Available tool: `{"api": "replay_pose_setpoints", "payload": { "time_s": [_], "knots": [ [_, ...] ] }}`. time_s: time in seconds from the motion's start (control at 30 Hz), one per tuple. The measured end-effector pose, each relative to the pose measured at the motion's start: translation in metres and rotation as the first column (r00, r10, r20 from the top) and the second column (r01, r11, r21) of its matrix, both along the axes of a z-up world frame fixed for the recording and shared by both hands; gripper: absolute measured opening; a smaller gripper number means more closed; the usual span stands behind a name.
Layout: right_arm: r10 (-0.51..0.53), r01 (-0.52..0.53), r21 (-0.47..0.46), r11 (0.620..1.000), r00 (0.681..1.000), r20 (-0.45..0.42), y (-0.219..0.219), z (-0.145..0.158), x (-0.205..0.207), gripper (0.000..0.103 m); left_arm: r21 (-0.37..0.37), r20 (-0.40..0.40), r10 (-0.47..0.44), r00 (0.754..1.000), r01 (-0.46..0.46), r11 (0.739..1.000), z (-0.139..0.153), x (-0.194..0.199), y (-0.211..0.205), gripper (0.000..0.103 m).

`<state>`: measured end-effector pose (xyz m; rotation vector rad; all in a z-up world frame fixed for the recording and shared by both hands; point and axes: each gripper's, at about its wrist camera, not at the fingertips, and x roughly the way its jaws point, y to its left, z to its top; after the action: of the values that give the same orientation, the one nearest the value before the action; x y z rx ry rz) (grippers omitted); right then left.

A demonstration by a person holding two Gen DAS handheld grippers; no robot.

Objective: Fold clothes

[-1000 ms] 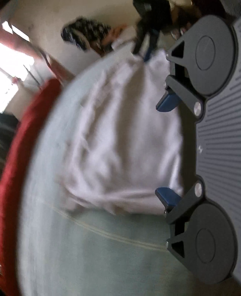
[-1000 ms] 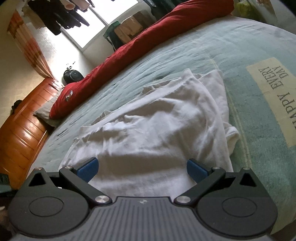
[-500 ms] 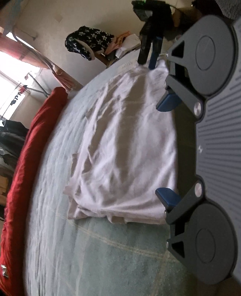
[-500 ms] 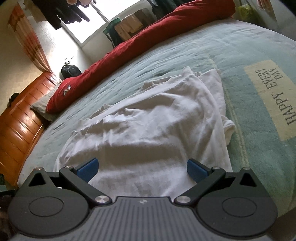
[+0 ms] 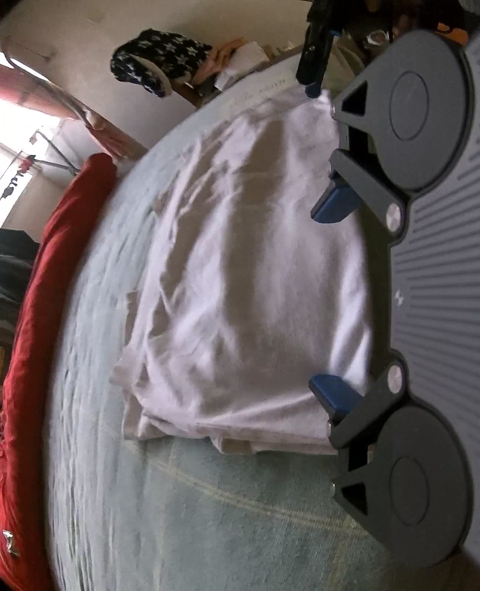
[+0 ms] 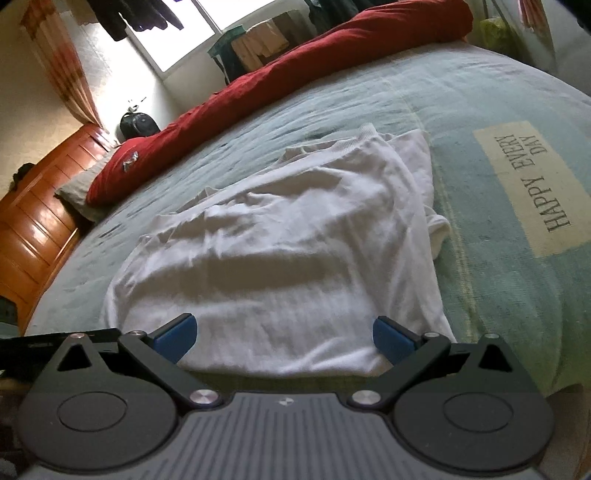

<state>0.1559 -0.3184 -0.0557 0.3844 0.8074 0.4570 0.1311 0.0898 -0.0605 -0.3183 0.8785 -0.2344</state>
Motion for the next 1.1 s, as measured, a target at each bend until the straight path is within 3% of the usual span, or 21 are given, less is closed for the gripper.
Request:
{"api": "replay_pose_setpoints", "payload": {
  "time_s": [0.17,0.4,0.67,0.83,1.1],
  "knots": [
    [-0.026,0.026,0.006,1.0,0.998,0.063,-0.004,0.012,0.008,0.103,0.029,0.028,0.019,0.999,-0.02,0.999,0.009,0.001,0.001,0.09],
    [-0.05,0.05,-0.044,0.998,0.999,0.002,-0.002,-0.005,0.016,0.103,0.028,0.012,0.046,0.999,-0.047,0.999,0.004,0.007,0.007,0.089],
    [-0.019,0.025,-0.067,0.997,0.996,0.085,0.01,0.022,0.029,0.103,0.063,0.109,-0.011,0.994,0.004,0.998,0.038,0.041,-0.001,0.09],
    [0.008,0.005,-0.107,0.994,0.992,0.126,0.026,0.029,0.049,0.103,0.061,0.068,-0.015,0.998,0.011,0.998,0.022,0.061,-0.007,0.09],
    [0.002,0.008,-0.177,0.984,0.999,0.053,0.036,-0.001,0.066,0.103,0.038,0.052,-0.01,0.999,0.008,0.999,0.007,0.063,-0.002,0.091]
  ]
}}
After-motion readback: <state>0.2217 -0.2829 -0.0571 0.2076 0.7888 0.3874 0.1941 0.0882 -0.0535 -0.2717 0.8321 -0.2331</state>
